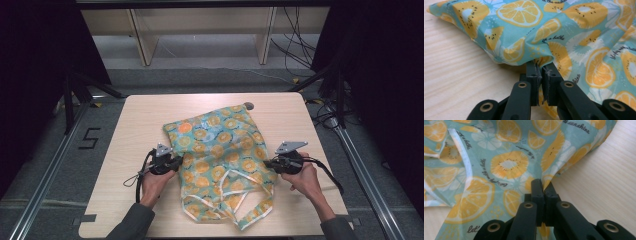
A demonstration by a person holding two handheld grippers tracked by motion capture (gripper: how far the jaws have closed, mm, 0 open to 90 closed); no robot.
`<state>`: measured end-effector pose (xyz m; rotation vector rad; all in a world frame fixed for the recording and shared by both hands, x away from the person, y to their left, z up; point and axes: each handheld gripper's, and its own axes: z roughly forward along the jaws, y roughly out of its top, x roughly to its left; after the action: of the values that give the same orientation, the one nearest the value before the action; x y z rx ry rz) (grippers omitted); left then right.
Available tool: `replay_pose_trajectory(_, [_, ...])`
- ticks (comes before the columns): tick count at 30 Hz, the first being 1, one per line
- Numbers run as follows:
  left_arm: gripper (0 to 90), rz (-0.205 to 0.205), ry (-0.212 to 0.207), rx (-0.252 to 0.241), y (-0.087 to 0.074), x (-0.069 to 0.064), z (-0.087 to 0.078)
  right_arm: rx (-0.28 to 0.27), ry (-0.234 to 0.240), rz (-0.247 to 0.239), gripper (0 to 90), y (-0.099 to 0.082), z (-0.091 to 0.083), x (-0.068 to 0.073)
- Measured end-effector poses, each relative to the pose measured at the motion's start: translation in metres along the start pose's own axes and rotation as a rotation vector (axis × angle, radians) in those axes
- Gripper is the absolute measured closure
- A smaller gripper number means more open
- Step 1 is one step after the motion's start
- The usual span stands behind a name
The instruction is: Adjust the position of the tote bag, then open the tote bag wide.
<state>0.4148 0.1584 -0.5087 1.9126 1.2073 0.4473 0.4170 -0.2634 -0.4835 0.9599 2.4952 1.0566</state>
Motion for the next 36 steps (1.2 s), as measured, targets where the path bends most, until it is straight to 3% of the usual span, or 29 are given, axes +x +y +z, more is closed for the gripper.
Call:
replay_pose_trajectory(1, [83.7, 0.008, 0.0, 0.019, 0.001, 0.002, -0.001, -0.007, 0.004, -0.003, 90.0, -0.001, 0.0, 0.002])
replay_pose_trajectory(6, [83.5, -0.019, -0.001, 0.004, 0.003, 0.011, 0.0, 0.015, 0.016, -0.042, 89.9, 0.004, -0.009, 0.019])
replay_pose_trajectory(9, [83.0, -0.037, 0.003, 0.005, 0.004, 0.019, -0.002, 0.001, 0.011, -0.082, 89.8, 0.003, -0.005, 0.028])
replay_pose_trajectory(10, [82.9, -0.029, 0.009, 0.012, 0.005, 0.022, -0.003, 0.006, 0.013, -0.087, 89.8, 0.003, -0.004, 0.032])
replay_pose_trajectory(11, [82.7, -0.048, 0.011, -0.002, 0.005, 0.023, -0.003, 0.022, 0.028, -0.092, 89.8, 0.004, -0.004, 0.035])
replay_pose_trajectory(14, [82.7, -0.083, 0.001, -0.007, 0.006, 0.031, -0.005, 0.006, 0.052, -0.092, 89.7, 0.003, -0.001, 0.041])
replay_pose_trajectory(16, [82.4, -0.07, -0.002, -0.003, 0.007, 0.033, -0.005, 0.036, 0.06, -0.087, 89.6, 0.003, -0.003, 0.042])
replay_pose_trajectory(22, [81.3, -0.059, -0.003, 0.002, 0.013, 0.039, -0.007, 0.024, 0.098, -0.071, 89.4, 0.002, -0.005, 0.047])
replay_pose_trajectory(25, [80.7, -0.091, -0.03, -0.005, 0.011, 0.044, -0.006, 0.01, 0.086, -0.086, 88.8, 0.001, -0.004, 0.054])
replay_pose_trajectory(26, [79.9, -0.103, -0.04, -0.009, 0.01, 0.045, -0.005, 0.028, 0.091, -0.104, 88.8, 0.003, -0.005, 0.056])
replay_pose_trajectory(28, [77.2, -0.085, -0.031, 0.014, 0.01, 0.047, -0.008, 0.02, 0.093, -0.104, 88.5, 0.002, -0.002, 0.063])
replay_pose_trajectory(30, [66.1, -0.061, 0.019, 0.034, 0.013, 0.043, -0.015, 0.032, 0.089, -0.112, 88.5, 0.002, 0.0, 0.065])
replay_pose_trajectory(32, [55.8, -0.019, 0.033, 0.065, 0.015, 0.04, -0.025, 0.043, 0.088, -0.117, 88.3, 0.001, 0.003, 0.065])
replay_pose_trajectory(33, [49.1, -0.025, 0.023, 0.075, 0.014, 0.037, -0.03, 0.05, 0.082, -0.116, 87.8, 0.0, 0.003, 0.064])
replay_pose_trajectory(34, [44.4, 0.0, 0.012, 0.086, 0.014, 0.035, -0.035, 0.039, 0.08, -0.121, 87.6, 0.001, 0.003, 0.064])
replay_pose_trajectory(35, [42.2, 0.0, 0.012, 0.086, 0.014, 0.035, -0.035, 0.051, 0.084, -0.125, 87.1, 0.002, 0.0, 0.063])
replay_pose_trajectory(36, [40.2, 0.029, -0.018, 0.124, 0.011, 0.03, -0.044, 0.032, 0.089, -0.111, 86.5, 0.002, 0.001, 0.063])
